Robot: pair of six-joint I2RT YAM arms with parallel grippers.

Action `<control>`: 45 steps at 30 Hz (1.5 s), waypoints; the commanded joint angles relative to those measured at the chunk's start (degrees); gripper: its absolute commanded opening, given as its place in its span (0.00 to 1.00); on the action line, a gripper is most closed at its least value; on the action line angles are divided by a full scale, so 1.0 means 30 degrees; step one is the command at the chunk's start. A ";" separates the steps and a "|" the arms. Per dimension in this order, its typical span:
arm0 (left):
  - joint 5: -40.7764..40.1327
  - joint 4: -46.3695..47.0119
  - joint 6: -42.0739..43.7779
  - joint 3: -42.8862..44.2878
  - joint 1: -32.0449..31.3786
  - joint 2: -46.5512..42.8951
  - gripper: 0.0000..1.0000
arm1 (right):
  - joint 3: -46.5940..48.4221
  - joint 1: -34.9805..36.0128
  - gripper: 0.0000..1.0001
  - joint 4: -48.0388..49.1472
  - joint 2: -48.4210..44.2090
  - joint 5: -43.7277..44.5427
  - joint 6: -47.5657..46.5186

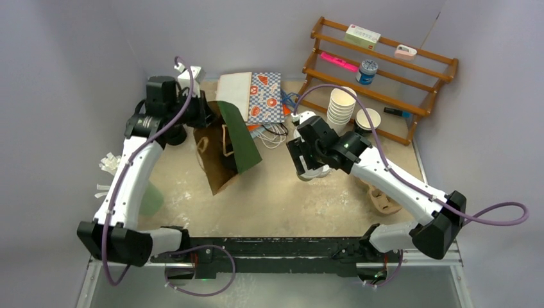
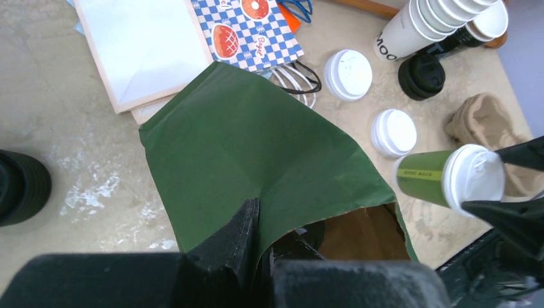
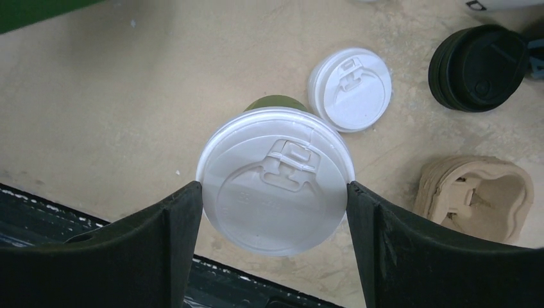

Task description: Pack the takeout coffee

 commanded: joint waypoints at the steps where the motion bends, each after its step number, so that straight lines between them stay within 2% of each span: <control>1: 0.0288 -0.3548 -0.2834 0.3612 -0.0471 0.1681 0.00 | 0.1926 0.0063 0.81 0.0333 0.0196 0.0885 -0.0362; 10: 0.1097 -0.9493 -0.6801 0.7112 -0.0685 0.4330 0.00 | 0.3048 -0.0129 0.81 0.0292 0.0517 0.1497 -0.0649; 13: 0.0786 -1.0355 -0.9451 0.6463 -0.0685 0.4243 0.00 | 0.2837 -0.0168 0.81 0.0485 0.0448 0.1285 -0.0434; 14: 0.0885 -1.0187 -0.9955 0.6114 -0.0685 0.4121 0.03 | 0.2700 -0.0171 0.81 0.0556 0.0371 0.1185 -0.0351; 16: 0.0851 -0.9702 -1.0552 0.5687 -0.0685 0.3717 0.22 | 0.2450 -0.0174 0.81 0.0673 0.0243 0.1123 -0.0160; 19: 0.0525 -0.9201 -0.9780 0.6123 -0.0685 0.3499 0.63 | 0.2136 -0.0172 0.81 0.0713 -0.0061 0.0932 0.0039; 20: 0.0519 -0.9058 -0.9110 0.6379 -0.0681 0.3497 0.71 | 0.2048 -0.0194 0.81 0.0672 -0.0226 0.0906 0.0107; 22: 0.0837 -0.8762 -0.7364 0.7034 -0.0685 0.3509 0.77 | 0.1945 -0.0201 0.81 0.0605 -0.0425 0.0902 0.0133; 27: 0.1319 -0.8053 -0.2248 0.8977 -0.0685 0.3283 0.75 | 0.2092 -0.0209 0.81 0.0304 -0.0711 0.1085 -0.0009; 29: 0.1412 -0.6276 -0.0551 0.8604 -0.0707 0.2427 0.74 | 0.2282 -0.0201 0.81 0.0092 -0.0738 0.1282 -0.0040; 31: 0.1495 -0.2846 0.1160 0.7387 -0.0796 0.1192 0.76 | 0.2391 -0.0201 0.81 -0.0182 -0.0814 0.1467 0.0079; 34: 0.5100 0.3285 0.4080 0.3264 -0.0827 -0.0721 0.78 | 0.2165 -0.0201 0.81 -0.0894 -0.0942 0.1774 0.0614; 36: 0.8218 0.6282 0.5742 0.1746 -0.0900 -0.1056 0.80 | 0.1598 -0.0201 0.80 -0.1270 -0.1095 0.1803 0.1174; 38: 1.1496 0.6892 0.8214 0.1662 -0.1316 -0.0560 0.81 | 0.1213 -0.0203 0.80 -0.1553 -0.1265 0.1572 0.1534; 40: 1.2996 0.6172 1.1279 0.2441 -0.1967 0.0032 0.83 | 0.0988 -0.0201 0.80 -0.1645 -0.1422 0.1249 0.1786; 43: 1.4404 0.5564 1.5141 0.3458 -0.2821 0.0637 0.86 | 0.1061 -0.0201 0.80 -0.1894 -0.1553 0.0919 0.2087; 45: 1.4716 0.5750 1.6011 0.3698 -0.3483 0.0954 0.88 | 0.1145 -0.0205 0.80 -0.1996 -0.1569 0.0757 0.2230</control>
